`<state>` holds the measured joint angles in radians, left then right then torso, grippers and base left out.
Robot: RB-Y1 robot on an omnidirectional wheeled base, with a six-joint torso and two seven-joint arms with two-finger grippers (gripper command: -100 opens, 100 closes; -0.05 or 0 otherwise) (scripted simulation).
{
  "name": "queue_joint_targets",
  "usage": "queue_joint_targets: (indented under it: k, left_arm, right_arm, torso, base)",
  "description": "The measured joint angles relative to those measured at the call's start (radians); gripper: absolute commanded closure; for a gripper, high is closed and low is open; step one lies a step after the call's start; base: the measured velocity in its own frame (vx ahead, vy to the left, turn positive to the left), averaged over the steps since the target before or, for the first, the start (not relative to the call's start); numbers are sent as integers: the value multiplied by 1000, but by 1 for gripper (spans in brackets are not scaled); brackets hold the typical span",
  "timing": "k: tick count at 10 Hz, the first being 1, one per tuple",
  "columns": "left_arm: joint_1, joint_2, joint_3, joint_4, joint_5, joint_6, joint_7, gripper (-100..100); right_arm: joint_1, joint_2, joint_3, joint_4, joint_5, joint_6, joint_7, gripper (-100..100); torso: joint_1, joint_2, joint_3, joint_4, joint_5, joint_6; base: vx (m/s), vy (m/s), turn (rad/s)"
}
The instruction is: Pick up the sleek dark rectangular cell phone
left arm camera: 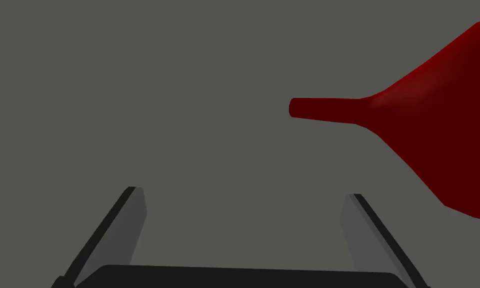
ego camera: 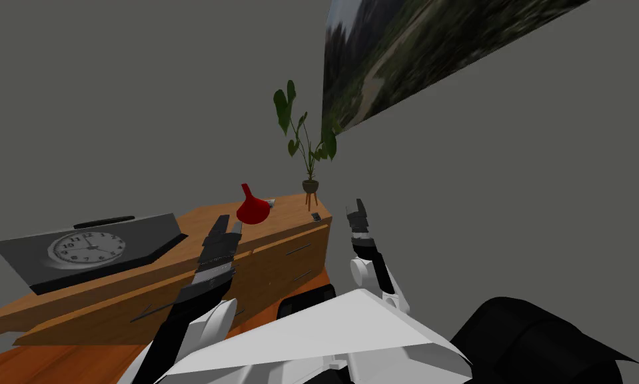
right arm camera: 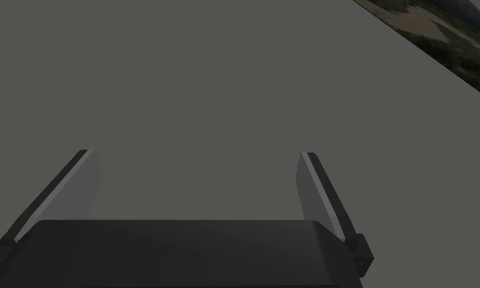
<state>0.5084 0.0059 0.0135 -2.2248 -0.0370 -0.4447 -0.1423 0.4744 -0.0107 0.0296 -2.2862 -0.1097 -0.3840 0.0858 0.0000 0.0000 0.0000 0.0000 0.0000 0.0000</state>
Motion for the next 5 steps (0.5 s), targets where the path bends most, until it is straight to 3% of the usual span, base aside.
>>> queue_joint_targets:
  k: [5]
  left_arm:
    - [0,0,0,0,0,0,0,0]
  right_arm:
    - [81,-96,-16,85,30,-19,-48,-100]
  torso:
    - [10,8,5,2,2,0]
  base:
    - [-98,154,84]
